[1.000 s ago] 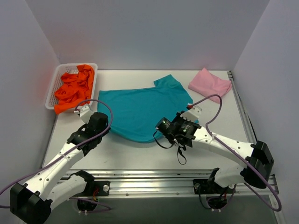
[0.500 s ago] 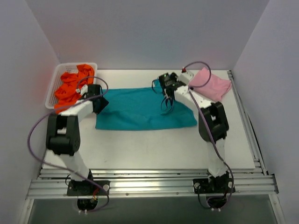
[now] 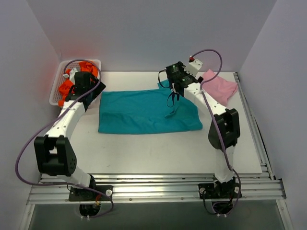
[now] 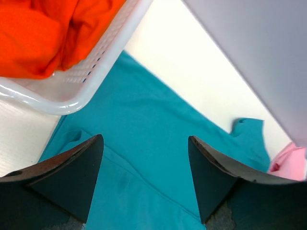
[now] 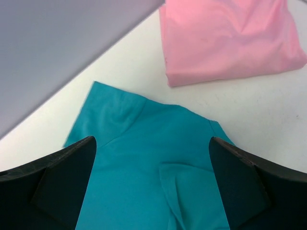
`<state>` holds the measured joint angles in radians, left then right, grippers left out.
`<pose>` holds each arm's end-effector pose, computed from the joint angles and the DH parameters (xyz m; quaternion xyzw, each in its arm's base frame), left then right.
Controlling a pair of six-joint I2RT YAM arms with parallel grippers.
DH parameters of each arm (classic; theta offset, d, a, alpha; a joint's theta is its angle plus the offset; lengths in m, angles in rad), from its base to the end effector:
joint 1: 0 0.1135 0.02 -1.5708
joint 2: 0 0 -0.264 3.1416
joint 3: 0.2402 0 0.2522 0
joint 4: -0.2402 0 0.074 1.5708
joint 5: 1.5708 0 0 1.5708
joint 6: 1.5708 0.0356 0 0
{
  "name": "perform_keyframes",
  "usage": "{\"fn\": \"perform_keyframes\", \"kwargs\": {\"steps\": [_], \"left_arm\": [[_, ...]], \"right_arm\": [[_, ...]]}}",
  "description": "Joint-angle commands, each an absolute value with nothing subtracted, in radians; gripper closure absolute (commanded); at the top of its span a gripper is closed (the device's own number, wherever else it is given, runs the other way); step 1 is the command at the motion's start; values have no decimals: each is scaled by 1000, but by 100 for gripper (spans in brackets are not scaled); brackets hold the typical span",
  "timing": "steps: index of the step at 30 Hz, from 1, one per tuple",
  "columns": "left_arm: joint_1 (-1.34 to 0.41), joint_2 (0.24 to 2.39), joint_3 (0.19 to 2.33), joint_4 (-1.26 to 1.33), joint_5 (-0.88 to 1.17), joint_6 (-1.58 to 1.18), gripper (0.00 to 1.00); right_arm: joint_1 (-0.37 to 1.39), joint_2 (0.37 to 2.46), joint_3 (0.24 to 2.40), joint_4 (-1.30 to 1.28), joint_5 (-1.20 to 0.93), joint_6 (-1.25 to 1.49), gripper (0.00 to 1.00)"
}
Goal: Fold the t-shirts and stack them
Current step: Fold the flattened tshirt in 1/3 of the way
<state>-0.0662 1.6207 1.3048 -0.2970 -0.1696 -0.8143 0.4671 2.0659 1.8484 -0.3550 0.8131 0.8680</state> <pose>0.3735 -0.0187 0.2953 -0.3594 0.8089 -0.1277 0.4474 0.4405 0.1932 0.2982 0.3461 0.7526 -0.0005 0.5602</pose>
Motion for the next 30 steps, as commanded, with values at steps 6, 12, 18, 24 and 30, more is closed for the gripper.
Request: {"fn": "perform_keyframes", "kwargs": {"steps": [6, 12, 18, 24, 30], "left_arm": [[-93, 1393, 1135, -305, -192, -773, 23], [-147, 1313, 919, -186, -215, -827, 30], [-187, 1305, 861, -121, -256, -844, 31], [-189, 1341, 867, -117, -253, -833, 32], [-187, 1342, 859, -100, -256, -824, 32]], "right_arm": [[494, 1693, 1383, -122, 702, 816, 7], [537, 1635, 1183, -44, 611, 879, 100], [609, 1748, 1166, -64, 615, 943, 100], [618, 1879, 1236, -124, 640, 982, 100], [618, 1934, 1244, -141, 661, 1020, 100]]}}
